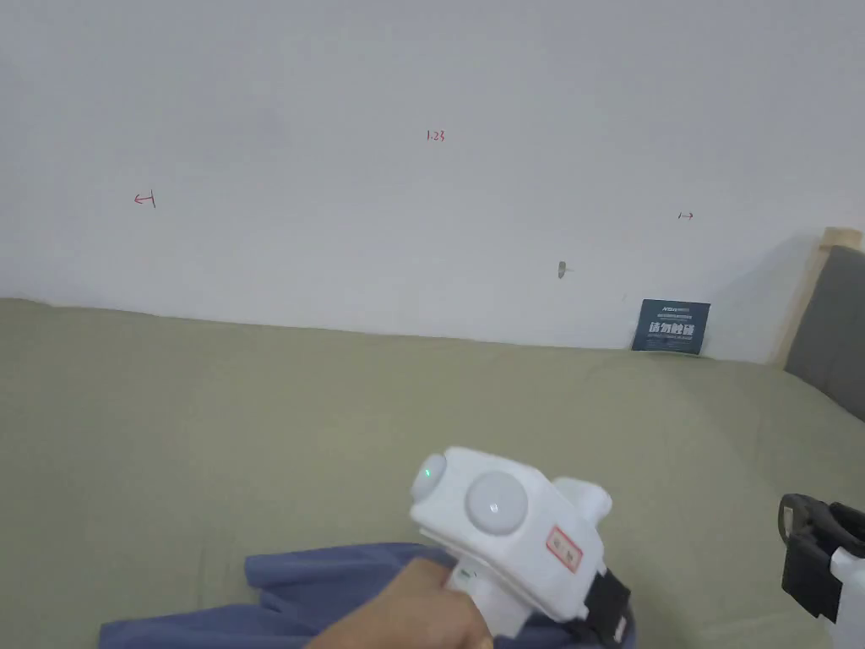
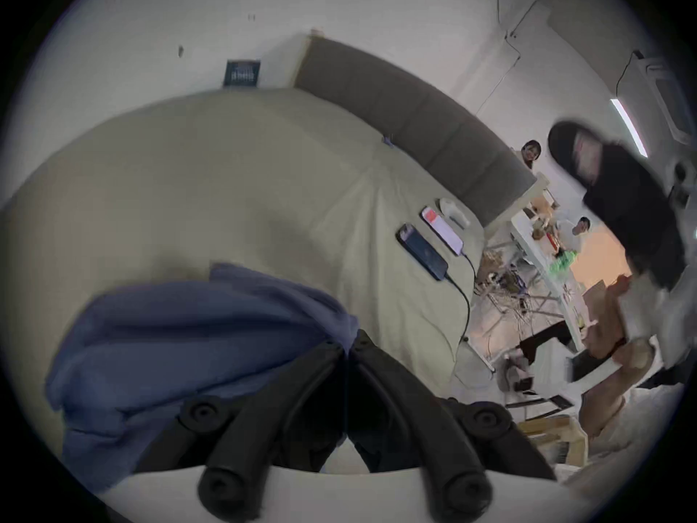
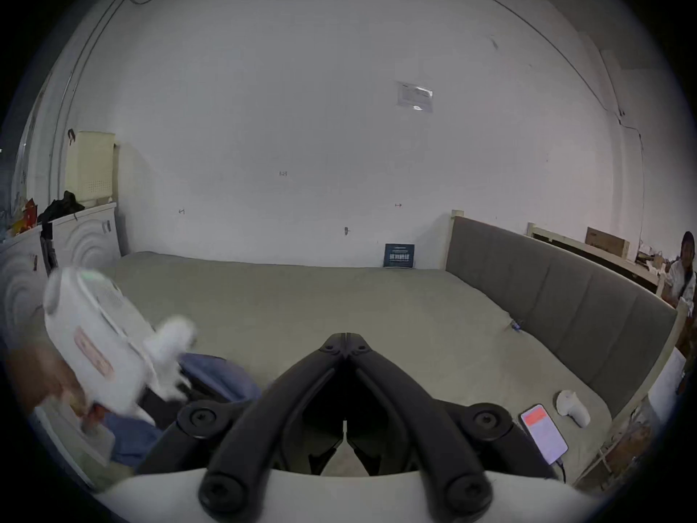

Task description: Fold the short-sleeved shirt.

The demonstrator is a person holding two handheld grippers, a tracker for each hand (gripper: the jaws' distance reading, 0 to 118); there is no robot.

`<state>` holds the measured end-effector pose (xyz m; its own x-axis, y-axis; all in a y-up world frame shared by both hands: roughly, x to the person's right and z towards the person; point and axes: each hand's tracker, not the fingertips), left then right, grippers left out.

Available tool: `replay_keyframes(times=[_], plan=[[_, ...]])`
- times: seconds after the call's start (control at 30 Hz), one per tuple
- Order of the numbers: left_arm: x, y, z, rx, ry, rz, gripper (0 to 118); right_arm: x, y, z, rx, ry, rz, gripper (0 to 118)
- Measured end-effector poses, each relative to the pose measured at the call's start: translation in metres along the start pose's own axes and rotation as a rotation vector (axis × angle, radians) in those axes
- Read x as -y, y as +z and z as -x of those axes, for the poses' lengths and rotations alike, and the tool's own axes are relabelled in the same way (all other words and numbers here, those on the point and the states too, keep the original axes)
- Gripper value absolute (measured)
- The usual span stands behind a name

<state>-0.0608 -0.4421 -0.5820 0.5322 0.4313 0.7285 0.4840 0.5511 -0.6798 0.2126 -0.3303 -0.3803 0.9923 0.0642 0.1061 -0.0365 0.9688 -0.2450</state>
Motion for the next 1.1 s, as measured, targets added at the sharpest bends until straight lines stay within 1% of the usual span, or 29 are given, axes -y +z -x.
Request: replay_keyframes(times=[0.03, 0.07, 0.1, 0.17, 0.2, 0.27, 0.37, 0.4, 0.43, 0.47, 0.5, 0.53, 0.57, 0.6, 0.63, 0.7, 0.77, 0.83, 0.87, 0.97, 1.03, 1.1], plan=[[0.01, -0.01, 0.002, -0.002, 0.029, 0.02, 1, 0.002, -0.003, 0.003, -0.018, 0.006, 0.012, 0], [0.021, -0.016, 0.002, -0.001, 0.071, 0.042, 8, 0.004, -0.006, 0.005, -0.03, 0.012, 0.021, 0], [0.027, -0.018, 0.004, -0.016, 0.077, 0.033, 24, 0.005, -0.008, 0.007, -0.036, 0.016, 0.028, 0], [0.044, -0.012, 0.003, -0.086, 0.093, -0.025, 83, 0.01, -0.009, 0.011, -0.057, 0.01, 0.043, 0], [0.049, -0.004, 0.004, -0.117, 0.093, -0.041, 83, 0.012, -0.008, 0.013, -0.068, 0.007, 0.05, 0], [0.064, 0.016, 0.005, -0.155, 0.124, -0.088, 91, 0.017, -0.006, 0.014, -0.082, 0.006, 0.056, 0], [0.096, 0.062, 0.002, -0.248, 0.204, -0.162, 90, 0.021, -0.001, 0.018, -0.085, 0.007, 0.061, 0], [0.107, 0.08, -0.002, -0.291, 0.217, -0.196, 88, 0.021, 0.0, 0.019, -0.08, 0.005, 0.066, 0], [0.124, 0.1, -0.007, -0.34, 0.223, -0.248, 82, 0.022, 0.003, 0.021, -0.078, -0.003, 0.073, 0], [0.141, 0.121, -0.012, -0.411, 0.189, -0.339, 60, 0.024, 0.006, 0.022, -0.085, -0.013, 0.077, 0], [0.163, 0.142, -0.021, -0.498, 0.158, -0.433, 25, 0.025, 0.009, 0.023, -0.098, -0.019, 0.079, 0], [0.183, 0.16, -0.037, -0.616, 0.141, -0.516, 0, 0.027, 0.011, 0.025, -0.104, -0.017, 0.08, 0], [0.206, 0.178, -0.056, -0.79, 0.149, -0.573, 0, 0.029, 0.014, 0.029, -0.109, -0.01, 0.081, 0], [0.221, 0.19, -0.064, -0.855, 0.168, -0.609, 0, 0.03, 0.016, 0.032, -0.112, -0.002, 0.082, 0], [0.238, 0.203, -0.065, -0.85, 0.193, -0.64, 0, 0.031, 0.019, 0.036, -0.114, 0.009, 0.078, 0], [0.262, 0.222, -0.067, -0.838, 0.27, -0.643, 0, 0.033, 0.026, 0.043, -0.113, 0.013, 0.055, 0], [0.29, 0.237, -0.08, -0.921, 0.327, -0.685, 0, 0.034, 0.035, 0.047, -0.124, -0.005, 0.028, 0], [0.311, 0.249, -0.089, -0.973, 0.326, -0.72, 0, 0.037, 0.045, 0.05, -0.132, -0.023, 0.012, 0], [0.322, 0.253, -0.093, -0.998, 0.303, -0.741, 0, 0.039, 0.049, 0.051, -0.137, -0.029, 0.008, 0], [0.354, 0.257, -0.115, -1.101, 0.287, -0.778, 0, 0.046, 0.06, 0.054, -0.157, -0.018, 0.015, 0], [0.371, 0.259, -0.119, -1.089, 0.29, -0.798, 0, 0.05, 0.063, 0.057, -0.15, -0.004, 0.035, 0], [0.378, 0.257, -0.122, -1.091, 0.309, -0.798, 0, 0.055, 0.066, 0.057, -0.15, -0.012, 0.045, 0]])
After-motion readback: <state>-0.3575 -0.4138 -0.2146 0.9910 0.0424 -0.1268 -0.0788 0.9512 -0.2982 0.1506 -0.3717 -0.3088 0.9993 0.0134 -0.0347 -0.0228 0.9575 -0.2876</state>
